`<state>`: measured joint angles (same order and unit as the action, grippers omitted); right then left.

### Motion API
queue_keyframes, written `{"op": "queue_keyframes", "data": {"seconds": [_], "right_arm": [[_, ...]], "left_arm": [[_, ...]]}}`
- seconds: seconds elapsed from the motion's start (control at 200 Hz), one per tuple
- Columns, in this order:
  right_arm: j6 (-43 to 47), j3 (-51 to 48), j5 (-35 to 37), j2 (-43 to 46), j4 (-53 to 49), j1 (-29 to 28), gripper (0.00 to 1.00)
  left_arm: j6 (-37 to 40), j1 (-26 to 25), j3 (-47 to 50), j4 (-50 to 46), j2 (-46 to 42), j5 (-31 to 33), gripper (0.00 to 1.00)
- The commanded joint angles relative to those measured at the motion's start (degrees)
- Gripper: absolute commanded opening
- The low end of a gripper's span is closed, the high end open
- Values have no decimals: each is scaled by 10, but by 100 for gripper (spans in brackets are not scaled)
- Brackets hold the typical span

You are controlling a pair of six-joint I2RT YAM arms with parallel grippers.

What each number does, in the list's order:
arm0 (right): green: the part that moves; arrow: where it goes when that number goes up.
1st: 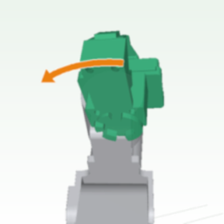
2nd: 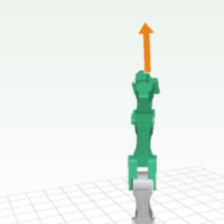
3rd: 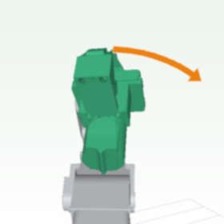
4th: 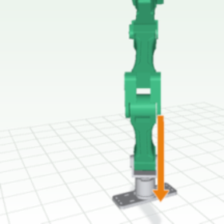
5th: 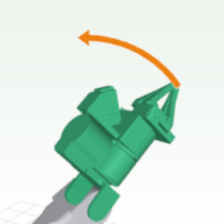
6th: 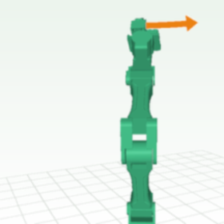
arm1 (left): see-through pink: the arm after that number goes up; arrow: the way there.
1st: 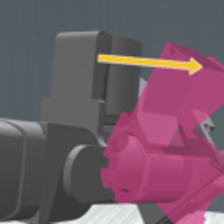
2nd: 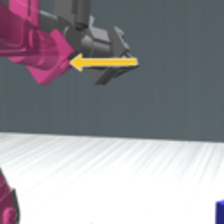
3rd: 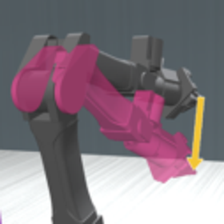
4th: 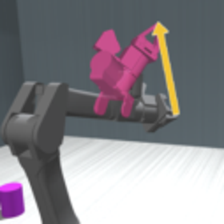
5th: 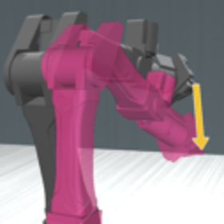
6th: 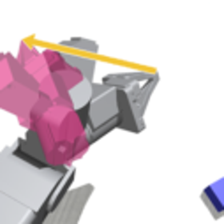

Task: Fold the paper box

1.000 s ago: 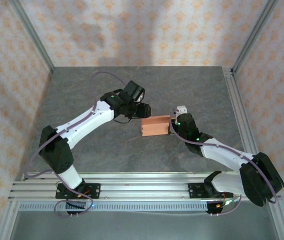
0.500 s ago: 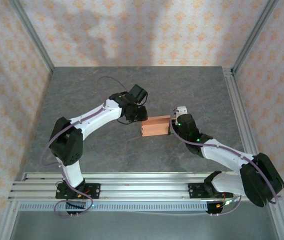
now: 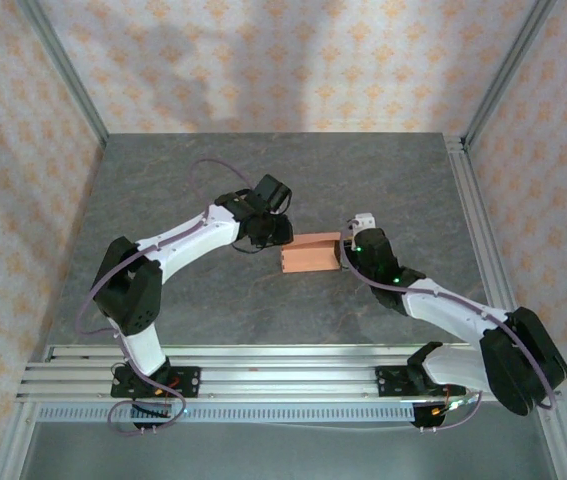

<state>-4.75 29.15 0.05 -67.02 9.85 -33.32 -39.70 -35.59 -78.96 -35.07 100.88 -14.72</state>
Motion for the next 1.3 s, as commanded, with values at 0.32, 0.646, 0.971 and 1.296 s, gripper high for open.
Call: {"op": "queue_keyframes", "data": {"seconds": [0.32,0.646,0.971,1.296], "right_arm": [[-46,-25,7,125,18,-5,64],[-262,131,-28,-5,-187,29,65],[-286,96,-83,-64,-173,69,50],[-252,48,-85,-62,-153,68,22]], "left_arm": [[-4,-1,28,-40,25,17,24],[-1,-3,40,-32,24,15,24],[10,-3,48,-21,29,16,24],[9,-3,62,-6,20,7,24]]}}
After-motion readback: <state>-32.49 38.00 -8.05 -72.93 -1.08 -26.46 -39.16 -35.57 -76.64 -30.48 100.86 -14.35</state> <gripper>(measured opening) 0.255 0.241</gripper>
